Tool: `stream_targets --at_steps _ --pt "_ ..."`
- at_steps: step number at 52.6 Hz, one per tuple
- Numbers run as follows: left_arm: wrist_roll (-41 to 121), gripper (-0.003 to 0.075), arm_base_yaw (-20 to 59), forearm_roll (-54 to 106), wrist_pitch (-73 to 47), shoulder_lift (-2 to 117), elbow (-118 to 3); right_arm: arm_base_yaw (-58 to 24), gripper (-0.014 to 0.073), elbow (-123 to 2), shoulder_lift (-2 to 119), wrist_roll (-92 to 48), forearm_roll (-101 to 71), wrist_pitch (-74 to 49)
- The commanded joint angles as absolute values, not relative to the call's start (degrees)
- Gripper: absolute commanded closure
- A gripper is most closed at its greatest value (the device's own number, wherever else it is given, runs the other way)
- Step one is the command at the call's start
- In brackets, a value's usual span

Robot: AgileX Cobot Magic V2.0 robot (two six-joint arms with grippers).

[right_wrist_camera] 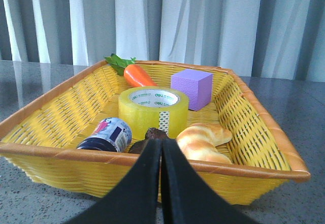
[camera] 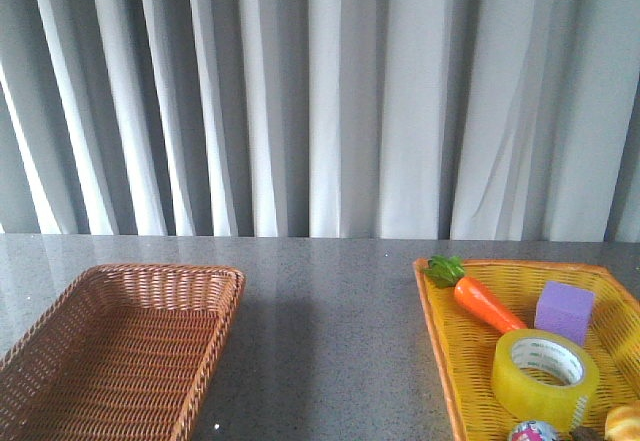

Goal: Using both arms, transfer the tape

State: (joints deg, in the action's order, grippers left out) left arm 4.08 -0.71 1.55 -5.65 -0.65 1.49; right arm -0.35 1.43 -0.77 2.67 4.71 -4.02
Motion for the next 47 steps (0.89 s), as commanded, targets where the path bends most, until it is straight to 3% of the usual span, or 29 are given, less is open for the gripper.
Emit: stream_targets --at_steps 1,25,31,40,47 --pt "4.0 0.0726 -0.8 2.2 -1.4 -1.6 0.2 0.0 0.0601 1.9 -1.3 2.6 5.0 0.0" --pt "4.1 0.0726 -0.8 2.0 -0.4 -1.6 0.2 0.0 0.0601 1.9 -1.3 2.6 5.0 1.8" --pt "6.1 0.0726 -0.8 -0.9 8.7 -1.6 0.2 0.0 0.0601 1.8 -1.3 3.0 4.7 10.9" --pt "-2.5 0.0726 -0.7 -0.8 26.5 -1.6 -1.0 -0.1 0.0601 -1.1 -1.3 8.3 6.4 38.6" --pt "-2.9 0.0726 -0.7 -0.8 26.1 0.2 -7.3 -0.1 0.0601 -10.4 3.1 13.1 15.8 32.2"
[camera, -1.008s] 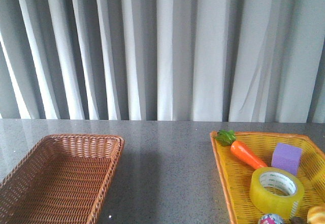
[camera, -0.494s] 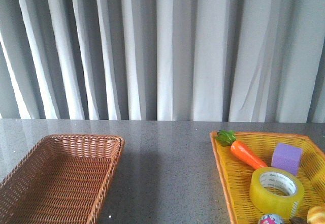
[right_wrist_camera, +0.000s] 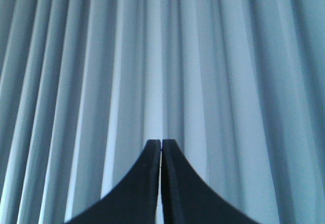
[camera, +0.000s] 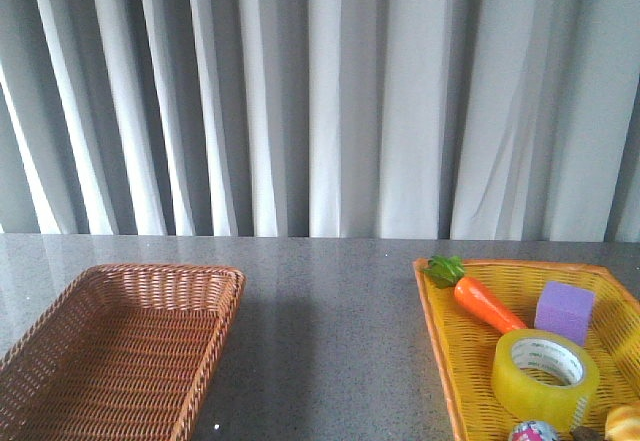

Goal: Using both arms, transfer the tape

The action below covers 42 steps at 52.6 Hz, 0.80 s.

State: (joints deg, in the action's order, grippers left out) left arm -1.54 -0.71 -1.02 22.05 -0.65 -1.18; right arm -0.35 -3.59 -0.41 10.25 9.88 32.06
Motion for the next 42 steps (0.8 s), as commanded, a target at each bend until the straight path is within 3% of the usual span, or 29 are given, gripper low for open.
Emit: stream_targets --at_steps 1,7,19,28,42 --pt "-2.7 0.0726 -0.7 -0.8 25.2 1.0 -8.3 -0.1 0.0601 -12.2 4.2 13.8 17.4 30.3" --pt "-2.5 0.0726 -0.7 -0.5 19.3 9.3 -19.0 -0.1 0.0601 -23.4 13.8 16.7 22.5 19.9" --pt "-2.5 0.0726 -0.4 0.0 1.4 32.9 -42.7 -0.1 0.0601 -45.1 37.4 22.8 16.9 -4.9" --pt "-2.5 0.0726 -0.4 0.7 -0.7 41.6 -50.8 -0.1 0.0601 -51.1 45.2 23.2 16.8 -6.5" --pt "-2.5 0.0723 0.7 0.7 -1.8 42.5 -51.0 -0.1 0.0599 -51.1 47.3 23.2 18.3 -8.7"
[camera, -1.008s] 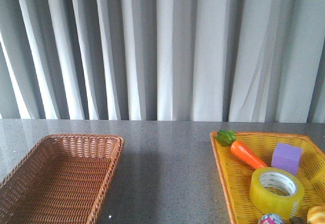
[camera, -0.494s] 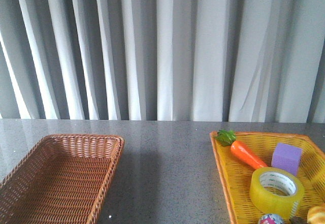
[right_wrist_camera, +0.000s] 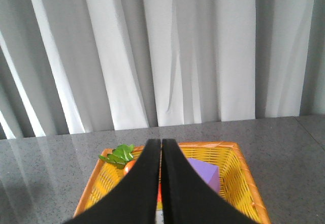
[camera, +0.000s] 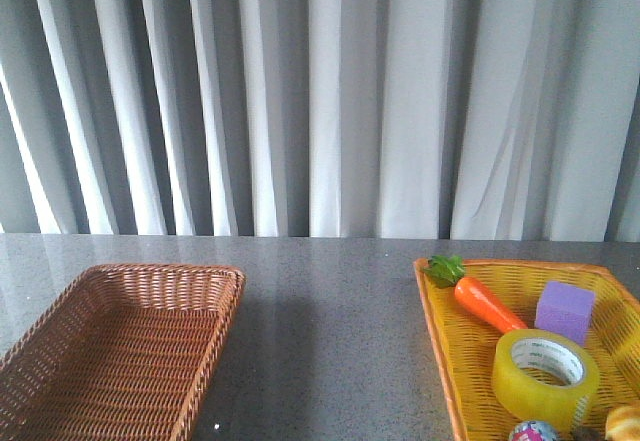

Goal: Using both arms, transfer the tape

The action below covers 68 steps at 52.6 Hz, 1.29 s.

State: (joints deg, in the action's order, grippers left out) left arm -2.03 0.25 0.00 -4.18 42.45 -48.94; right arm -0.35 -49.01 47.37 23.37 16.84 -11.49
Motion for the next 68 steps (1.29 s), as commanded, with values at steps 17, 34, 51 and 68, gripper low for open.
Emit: stream_targets --at_steps 17,34,51,68 --pt "-2.5 0.0564 0.6 1.6 -9.9 48.0 -51.1 -0.2 0.0431 -51.1 48.6 21.8 18.6 -13.1" --pt "-2.5 0.0115 0.6 8.2 -15.2 51.9 -57.5 -0.1 -0.0041 -51.1 52.6 21.8 14.6 -16.1" --pt "-2.5 0.0125 0.6 8.2 -15.2 52.3 -57.5 0.0 -0.0013 -55.5 57.0 21.2 15.4 -20.6" --pt "-2.4 0.0183 0.6 8.2 -25.6 52.6 -57.5 0.0 0.0006 -85.1 83.6 8.6 9.1 -53.4"
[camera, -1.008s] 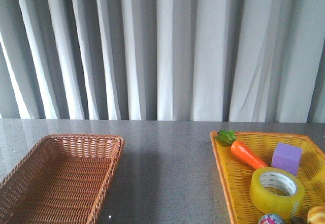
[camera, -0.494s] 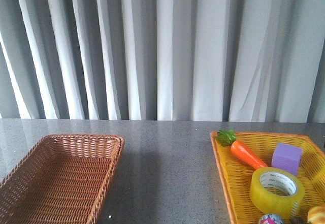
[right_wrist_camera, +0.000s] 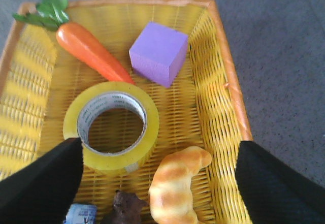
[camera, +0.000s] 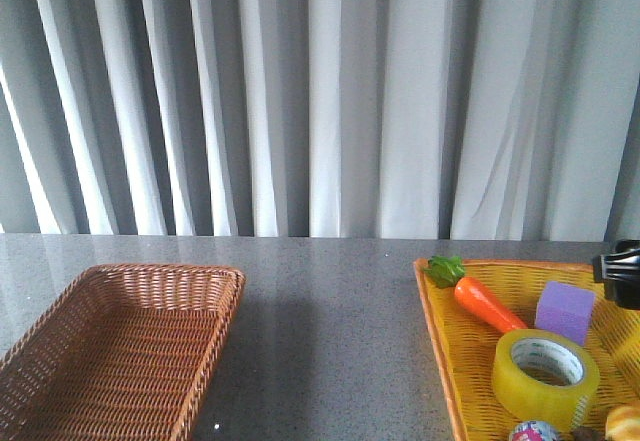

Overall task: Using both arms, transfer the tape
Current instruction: 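Lower the right gripper into the yellow tape roll's hole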

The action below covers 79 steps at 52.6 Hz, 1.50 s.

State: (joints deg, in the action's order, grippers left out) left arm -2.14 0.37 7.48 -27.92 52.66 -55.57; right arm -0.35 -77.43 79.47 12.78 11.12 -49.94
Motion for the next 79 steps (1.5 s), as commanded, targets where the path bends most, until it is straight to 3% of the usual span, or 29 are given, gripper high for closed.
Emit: stream_targets --at_steps 1,22,47,63,79 --pt "-2.4 0.0184 0.6 8.2 -25.8 52.6 -57.5 0.0 0.0006 -86.5 85.0 8.0 8.4 -54.4" --pt "-2.3 0.0185 0.6 8.1 -29.1 52.6 -57.5 0.0 0.0006 -93.6 102.8 5.6 10.2 -56.3" --pt "-2.3 0.0185 0.6 8.0 -29.6 52.6 -57.5 0.0 0.0032 -98.6 111.1 5.7 12.5 -56.6" --pt "-2.3 0.0185 0.6 7.7 -29.4 52.6 -57.5 0.0 0.0177 -99.6 113.6 5.7 12.7 -57.2" --pt "-2.3 0.0185 0.6 7.6 -29.4 52.6 -57.5 2.6 0.0463 -99.6 113.8 5.7 10.6 -58.1"
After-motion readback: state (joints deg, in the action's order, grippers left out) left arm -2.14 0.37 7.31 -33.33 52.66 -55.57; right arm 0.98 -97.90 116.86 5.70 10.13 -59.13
